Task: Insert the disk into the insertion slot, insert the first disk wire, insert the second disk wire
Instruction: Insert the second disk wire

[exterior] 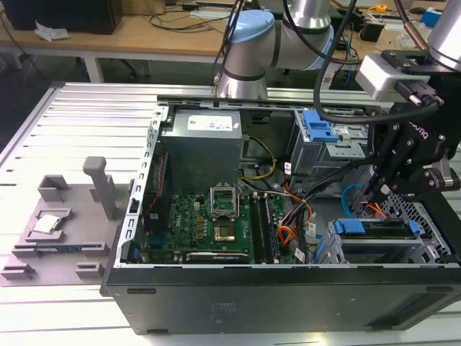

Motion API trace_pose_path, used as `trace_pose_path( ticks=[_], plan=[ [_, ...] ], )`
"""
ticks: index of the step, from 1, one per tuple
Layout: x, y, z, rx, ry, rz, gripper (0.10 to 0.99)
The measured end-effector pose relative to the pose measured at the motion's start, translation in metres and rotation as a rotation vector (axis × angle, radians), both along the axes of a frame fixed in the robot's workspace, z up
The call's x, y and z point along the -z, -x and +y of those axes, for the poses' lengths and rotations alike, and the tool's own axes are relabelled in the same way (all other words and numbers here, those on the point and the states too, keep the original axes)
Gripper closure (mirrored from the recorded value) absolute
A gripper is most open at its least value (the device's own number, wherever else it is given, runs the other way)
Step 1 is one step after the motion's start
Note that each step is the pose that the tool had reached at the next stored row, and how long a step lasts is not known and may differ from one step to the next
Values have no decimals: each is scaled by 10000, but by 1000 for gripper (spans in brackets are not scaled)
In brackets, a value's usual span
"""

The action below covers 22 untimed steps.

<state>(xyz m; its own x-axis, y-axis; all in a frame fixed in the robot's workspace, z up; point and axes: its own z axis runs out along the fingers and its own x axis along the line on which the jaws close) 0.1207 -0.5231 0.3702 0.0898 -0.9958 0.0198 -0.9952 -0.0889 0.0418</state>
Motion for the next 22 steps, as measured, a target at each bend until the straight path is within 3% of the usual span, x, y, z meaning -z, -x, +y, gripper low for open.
trace_pose_path(
  ticks=[1, 3, 9, 14, 22],
  plan=[
    [6, -46, -7, -1, -1, 8, 925],
    [28, -46, -92, 15, -56, 8, 925],
    [73, -46, -207, 88, -224, 8, 925],
    [165, -72, -217, 718, -230, 0, 925],
    [237, -128, -216, 734, -230, 6, 925]
  ],
)
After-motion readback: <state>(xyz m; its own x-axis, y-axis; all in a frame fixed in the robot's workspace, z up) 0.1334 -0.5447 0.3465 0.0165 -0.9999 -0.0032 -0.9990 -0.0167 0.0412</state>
